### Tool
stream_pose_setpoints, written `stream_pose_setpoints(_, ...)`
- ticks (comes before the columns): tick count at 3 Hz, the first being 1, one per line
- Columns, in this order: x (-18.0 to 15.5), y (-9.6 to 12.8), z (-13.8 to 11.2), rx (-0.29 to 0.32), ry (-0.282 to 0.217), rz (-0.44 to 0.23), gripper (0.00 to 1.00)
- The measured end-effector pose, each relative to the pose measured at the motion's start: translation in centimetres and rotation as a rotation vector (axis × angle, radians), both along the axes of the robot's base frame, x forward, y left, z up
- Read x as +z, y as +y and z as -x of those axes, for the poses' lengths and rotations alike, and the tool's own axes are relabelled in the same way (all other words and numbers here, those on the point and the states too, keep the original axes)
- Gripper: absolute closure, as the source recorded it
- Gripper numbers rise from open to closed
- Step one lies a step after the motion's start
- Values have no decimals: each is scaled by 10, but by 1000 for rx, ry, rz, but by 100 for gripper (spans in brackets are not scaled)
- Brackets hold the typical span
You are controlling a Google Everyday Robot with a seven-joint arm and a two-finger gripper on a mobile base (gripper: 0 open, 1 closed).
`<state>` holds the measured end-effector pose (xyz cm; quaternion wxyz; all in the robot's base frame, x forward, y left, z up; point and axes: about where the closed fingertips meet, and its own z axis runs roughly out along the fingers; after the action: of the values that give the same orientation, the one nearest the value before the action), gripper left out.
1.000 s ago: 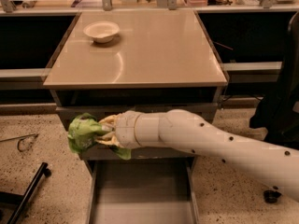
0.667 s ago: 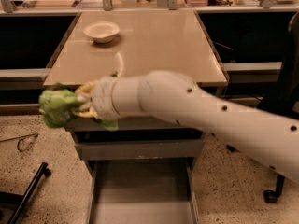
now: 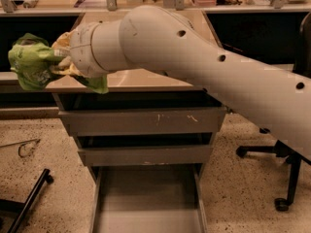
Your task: Pick green rice chip bag from bottom drawer and place on counter
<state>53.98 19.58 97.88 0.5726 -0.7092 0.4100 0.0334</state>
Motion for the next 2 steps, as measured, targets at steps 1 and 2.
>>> stream_pose_setpoints(1, 0, 0, 0, 0, 0, 0, 100)
stream_pose_setpoints(2, 9, -9, -28, -57, -41, 27, 100)
